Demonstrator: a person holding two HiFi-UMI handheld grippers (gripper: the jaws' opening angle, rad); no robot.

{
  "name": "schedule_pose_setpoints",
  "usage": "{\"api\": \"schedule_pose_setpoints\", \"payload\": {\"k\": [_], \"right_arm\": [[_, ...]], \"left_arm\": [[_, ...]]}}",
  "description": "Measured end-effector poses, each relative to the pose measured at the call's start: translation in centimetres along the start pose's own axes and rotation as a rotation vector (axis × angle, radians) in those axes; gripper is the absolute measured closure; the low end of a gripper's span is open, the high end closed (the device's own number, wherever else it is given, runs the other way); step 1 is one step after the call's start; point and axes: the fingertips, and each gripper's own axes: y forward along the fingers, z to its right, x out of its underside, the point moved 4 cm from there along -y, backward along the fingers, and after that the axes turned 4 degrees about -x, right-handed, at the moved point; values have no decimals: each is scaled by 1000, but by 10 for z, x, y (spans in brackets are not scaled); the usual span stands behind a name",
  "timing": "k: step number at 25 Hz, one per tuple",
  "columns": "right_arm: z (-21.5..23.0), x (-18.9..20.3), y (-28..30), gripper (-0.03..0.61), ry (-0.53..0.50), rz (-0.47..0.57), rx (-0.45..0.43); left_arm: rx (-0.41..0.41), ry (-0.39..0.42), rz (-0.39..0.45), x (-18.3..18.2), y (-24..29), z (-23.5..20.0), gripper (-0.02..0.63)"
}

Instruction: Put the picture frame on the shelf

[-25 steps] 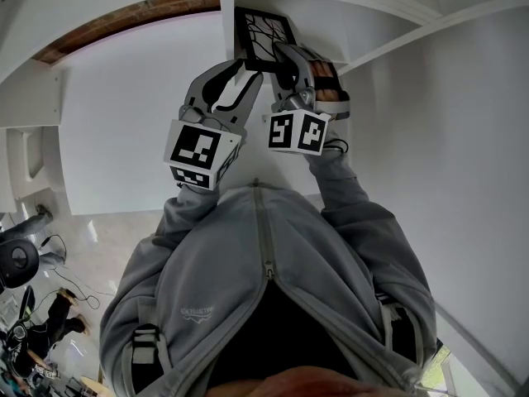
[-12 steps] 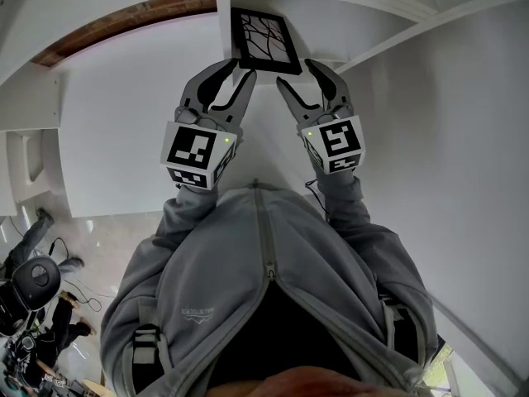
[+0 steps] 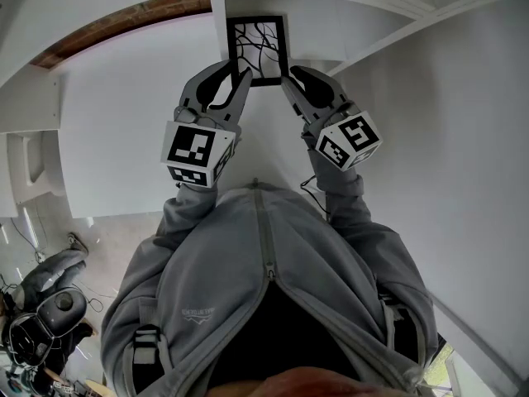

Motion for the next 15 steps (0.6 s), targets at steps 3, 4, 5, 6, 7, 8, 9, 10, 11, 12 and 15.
{"api": "schedule_pose_setpoints", "payload": {"k": [3,4,5,6,7,8,9,10,11,12,15], "right_arm": [[4,5,11,480,-1,5,10],[4,7,14,480,2,8,12],[3,7,17,480,3,11,11],[2,6,18,480,-3,14,11],[0,4,18,480,-16,16,13],[-1,2,17,480,-35,16,18],[-2,0,14,479,-55,13,25],[-2,-2,11,479,-72,8,31],[-2,-2,7,479,-85,0,36],[-2,-2,2,476,-96,-11,41],[1,5,-8,456,-124,-60,52]], "left_arm": [[-16,-3,-13,4,2,-5,512],[-20,-6,-16,6,3,-7,512],[-23,-7,-18,7,3,-7,512],[-25,-6,-20,8,3,-8,512],[-25,-3,-22,9,2,-8,512],[-25,1,-25,9,1,-8,512],[-22,6,-29,11,-1,-9,512],[-18,10,-36,13,-2,-9,511],[-12,12,-46,17,-4,-9,508],[-6,14,-57,21,-6,-10,497],[13,10,-96,37,-10,-8,467]]}}
